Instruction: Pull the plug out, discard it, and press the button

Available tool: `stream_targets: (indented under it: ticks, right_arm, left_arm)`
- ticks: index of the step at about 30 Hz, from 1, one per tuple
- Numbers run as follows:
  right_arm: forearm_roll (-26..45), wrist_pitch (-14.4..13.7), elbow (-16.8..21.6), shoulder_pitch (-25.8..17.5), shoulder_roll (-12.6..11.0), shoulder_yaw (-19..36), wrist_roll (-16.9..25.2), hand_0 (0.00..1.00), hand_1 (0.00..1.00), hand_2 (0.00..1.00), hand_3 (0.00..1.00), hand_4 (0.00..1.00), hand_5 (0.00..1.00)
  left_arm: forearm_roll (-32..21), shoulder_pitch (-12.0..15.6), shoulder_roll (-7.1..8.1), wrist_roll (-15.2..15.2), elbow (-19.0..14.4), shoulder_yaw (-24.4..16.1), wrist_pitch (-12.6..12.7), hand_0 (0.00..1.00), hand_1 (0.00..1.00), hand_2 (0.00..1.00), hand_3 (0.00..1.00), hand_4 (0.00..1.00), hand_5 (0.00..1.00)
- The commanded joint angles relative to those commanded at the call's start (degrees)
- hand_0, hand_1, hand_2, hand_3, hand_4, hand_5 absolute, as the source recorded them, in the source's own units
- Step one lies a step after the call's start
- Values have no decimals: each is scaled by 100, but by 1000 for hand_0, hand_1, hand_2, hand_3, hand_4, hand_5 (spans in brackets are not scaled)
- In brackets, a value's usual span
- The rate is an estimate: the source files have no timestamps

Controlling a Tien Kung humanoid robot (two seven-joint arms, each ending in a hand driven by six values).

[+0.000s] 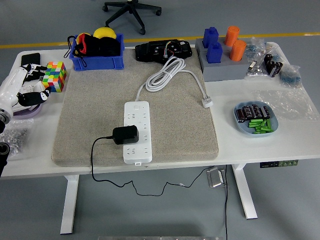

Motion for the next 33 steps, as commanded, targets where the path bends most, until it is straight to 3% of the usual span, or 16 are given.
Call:
stream_targets:
  ticks: [2,6,7,12,13,14,21,24,25,30,31,33]
  right_arm:
    - [-5,3,-8,-5,0,1,-4,754,704,712,728,767,655]
    - [-2,8,-4,5,5,-6,-5,754,704,712,728,767,655]
    - [2,9,1,12,7,-13,-4,754,704,711,728,767,655]
    - [15,5,14,40,-12,-33,0,754,704,711,728,767,655]
    - [15,4,14,43,-16,-36,1,753,704,711,728,767,655]
    - [17,3,15,45,-23,-40,2,753,704,711,728,767,655]
    - [19,7,1,49,-35,-78,-1,753,705,711,728,768,655]
    - [23,9,-1,48,-36,-96,-2,753,705,711,728,768,655]
    - [22,9,-6,50,-38,-100,-3,753,704,711,728,768,655]
    - [31,8,-1,69,-56,-137,-1,753,704,711,728,768,655]
    - [34,9,-1,72,-61,-145,-1,753,704,711,727,768,655]
    - [34,10,-1,77,-65,-153,-1,753,704,711,727,768,655]
  left_arm:
    - [-117,-56,80,43,-57,190,-106,747,756,760,832,680,2]
    - [-408,-148,202,350,-294,727,-620,747,756,760,832,680,2]
    - [-447,-165,211,437,-376,857,-778,825,855,838,892,925,256]
    - [-506,-277,211,644,-624,1379,-1230,825,855,838,892,925,256]
    - [-501,-293,209,665,-642,1437,-1267,847,885,864,906,998,283]
    - [-486,-323,203,696,-667,1543,-1324,847,885,864,906,998,283]
    - [-391,-370,131,713,-609,1968,-1294,851,890,871,908,998,233]
    - [-378,-374,98,707,-583,2120,-1172,851,890,871,908,998,233]
    - [-373,-382,84,698,-570,2186,-1124,851,878,852,900,998,147]
    - [-302,-434,-1,585,-369,2440,-866,851,878,852,900,998,147]
    - [-286,-445,-14,561,-317,2490,-812,843,839,803,848,998,60]
    - [-243,-461,-27,546,-260,2554,-768,843,839,803,848,998,60]
